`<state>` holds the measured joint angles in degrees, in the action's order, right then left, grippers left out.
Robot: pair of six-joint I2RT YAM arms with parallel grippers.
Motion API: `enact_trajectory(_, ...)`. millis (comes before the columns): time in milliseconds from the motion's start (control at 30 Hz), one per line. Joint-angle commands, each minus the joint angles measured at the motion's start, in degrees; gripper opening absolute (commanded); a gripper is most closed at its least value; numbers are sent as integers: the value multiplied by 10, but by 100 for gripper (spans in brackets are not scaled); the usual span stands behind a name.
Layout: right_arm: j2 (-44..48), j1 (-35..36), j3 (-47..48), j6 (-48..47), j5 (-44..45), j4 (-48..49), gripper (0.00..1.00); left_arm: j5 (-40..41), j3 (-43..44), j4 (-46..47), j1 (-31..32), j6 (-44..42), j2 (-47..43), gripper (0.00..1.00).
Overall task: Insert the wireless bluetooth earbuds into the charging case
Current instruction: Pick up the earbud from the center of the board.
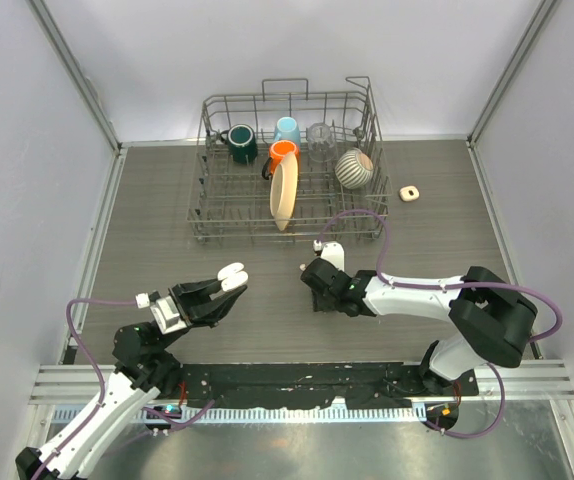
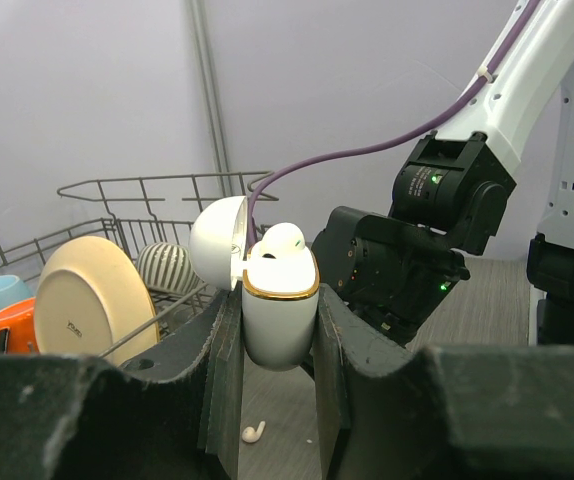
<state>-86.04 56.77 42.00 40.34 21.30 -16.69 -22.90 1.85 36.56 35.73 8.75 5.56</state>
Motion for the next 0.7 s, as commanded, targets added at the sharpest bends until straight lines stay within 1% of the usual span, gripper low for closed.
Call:
enact_trajectory(0, -4, 2, 10, -7, -18, -3, 43, 8, -28, 21, 0, -4, 2, 0)
enact_trajectory(233, -4, 2, 9, -10, -23, -3, 42, 8, -29, 20, 0, -2, 2, 0)
enact_trajectory(400, -4, 2, 8, -8, -24, -3, 34, 10, -29, 19, 0, -2, 0, 0)
enact_trajectory(500, -5, 2, 9, -7, -28, -4, 34, 8, -29, 18, 0, -1, -1, 0)
enact_trajectory(533, -5, 2, 9, -5, -28, -5, 34, 8, -31, 18, 0, -1, -2, 0)
enact_trajectory(667, -4, 1, 10, 0, -28, -7, 43, 8, -29, 15, 0, -1, -6, 0)
